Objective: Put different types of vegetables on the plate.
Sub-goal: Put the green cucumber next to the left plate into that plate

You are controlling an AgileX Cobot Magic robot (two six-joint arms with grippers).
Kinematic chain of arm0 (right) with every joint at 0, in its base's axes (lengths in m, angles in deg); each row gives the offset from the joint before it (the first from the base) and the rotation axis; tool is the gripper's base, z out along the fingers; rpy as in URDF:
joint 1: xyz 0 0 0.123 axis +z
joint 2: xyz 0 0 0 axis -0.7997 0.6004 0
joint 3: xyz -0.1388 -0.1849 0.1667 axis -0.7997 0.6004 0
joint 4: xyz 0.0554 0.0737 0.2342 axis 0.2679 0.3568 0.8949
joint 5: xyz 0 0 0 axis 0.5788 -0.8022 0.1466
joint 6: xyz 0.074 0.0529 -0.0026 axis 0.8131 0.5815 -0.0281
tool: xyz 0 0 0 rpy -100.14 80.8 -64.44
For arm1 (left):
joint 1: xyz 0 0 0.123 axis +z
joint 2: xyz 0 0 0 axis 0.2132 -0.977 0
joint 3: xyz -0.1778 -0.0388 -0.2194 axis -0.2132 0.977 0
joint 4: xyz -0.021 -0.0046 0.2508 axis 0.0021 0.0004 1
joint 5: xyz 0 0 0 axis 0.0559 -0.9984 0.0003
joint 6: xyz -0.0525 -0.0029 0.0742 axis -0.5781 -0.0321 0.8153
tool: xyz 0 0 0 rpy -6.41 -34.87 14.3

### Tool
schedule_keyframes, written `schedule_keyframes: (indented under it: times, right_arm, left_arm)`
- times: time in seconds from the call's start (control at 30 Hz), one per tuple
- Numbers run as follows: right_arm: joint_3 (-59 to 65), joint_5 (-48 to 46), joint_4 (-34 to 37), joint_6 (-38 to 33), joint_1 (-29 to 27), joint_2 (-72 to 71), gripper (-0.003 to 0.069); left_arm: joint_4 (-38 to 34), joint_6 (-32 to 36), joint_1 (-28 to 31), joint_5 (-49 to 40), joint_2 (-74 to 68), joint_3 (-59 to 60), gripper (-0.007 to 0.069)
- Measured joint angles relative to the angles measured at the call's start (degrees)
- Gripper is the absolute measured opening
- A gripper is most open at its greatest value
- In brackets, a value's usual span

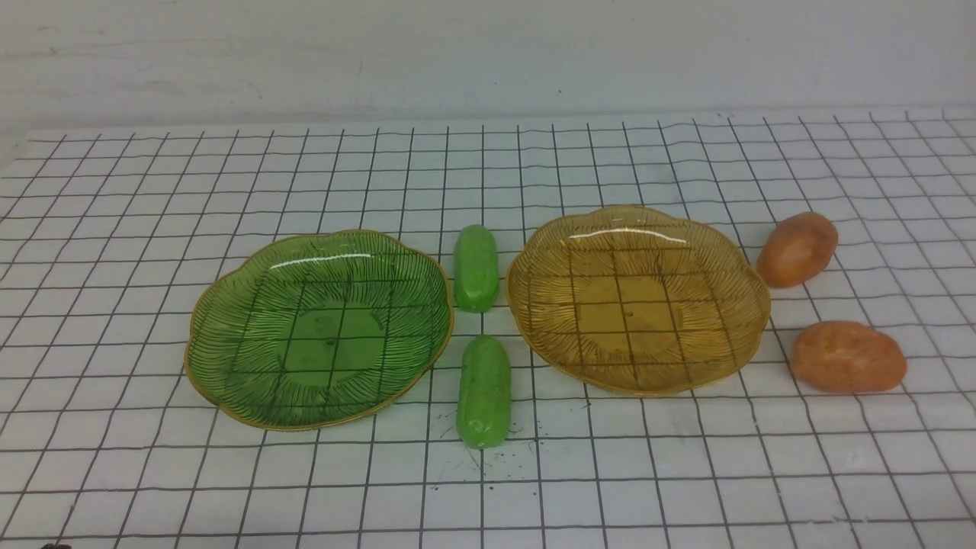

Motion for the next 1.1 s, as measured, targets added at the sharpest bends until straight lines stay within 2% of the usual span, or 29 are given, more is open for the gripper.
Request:
schedule_keyframes:
  times: [0.07, 0.2, 0.23, 0.4, 0.6, 0.7, 0.73, 0.77, 0.8, 0.9, 1.0, 1.03, 1.1]
  right_arm:
    - [0.0, 0.0, 0.0, 0.0, 0.0, 0.0, -0.001]
    - [0.0, 0.0, 0.0, 0.0, 0.0, 0.0, -0.001]
    - [0.0, 0.0, 0.0, 0.0, 0.0, 0.0, -0.001]
    - [0.0, 0.0, 0.0, 0.0, 0.0, 0.0, -0.001]
    - [0.0, 0.0, 0.25, 0.0, 0.0, 0.0, -0.001]
    - [0.12, 1.54, 3.49, 0.59, 0.0, 0.0, -0.001]
    - [0.36, 3.18, 6.03, 1.34, 0.0, 0.0, -0.001]
    - [0.45, 6.62, 11.43, 2.99, 0.04, 0.0, -0.001]
    - [0.45, 8.33, 12.78, 3.82, 0.06, 0.0, -0.001]
    - [0.45, 17.67, 23.99, 8.88, 0.06, 0.0, -0.001]
    - [0.45, 24.43, 33.28, 13.06, 0.06, 0.0, -0.001]
    - [0.45, 26.47, 36.29, 13.75, 0.06, 0.0, -0.001]
    - [0.45, 28.85, 39.51, 14.27, 0.06, 0.0, -0.001]
  left_arm:
    - [-2.63, -1.73, 0.0, 3.52, 0.0, 0.0, -0.0008]
    - [-14.86, -9.54, 0.0, 16.29, 0.0, 0.0, -0.0008]
    - [-15.41, -9.82, 0.0, 16.84, 0.0, 0.0, -0.0008]
    - [-29.59, -15.22, 0.0, 28.86, 0.0, 0.0, -0.0008]
    - [-36.13, -17.2, 0.0, 45.22, 0.0, -0.53, -0.0008]
    - [-35.86, -17.78, 0.0, 46.08, 0.0, -4.53, -0.0008]
    - [-35.32, -17.78, 0.0, 45.12, 0.0, -7.21, -0.0008]
    - [-33.49, -17.11, 0.0, 41.34, -0.16, -12.32, -0.0008]
    - [-32.18, -16.27, 0.0, 37.98, -0.89, -15.88, -0.0008]
    - [-28.89, -13.73, 0.0, 26.7, -5.36, -24.91, -0.0008]
    - [-25.3, -10.55, 0.0, 9.24, -14.25, -34.91, -0.0008]
    - [-23.37, -9.01, 0.0, -1.59, -20.63, -39.9, -0.0008]
    - [-21.47, -7.73, 0.0, -12.21, -27.54, -44.18, -0.0008]
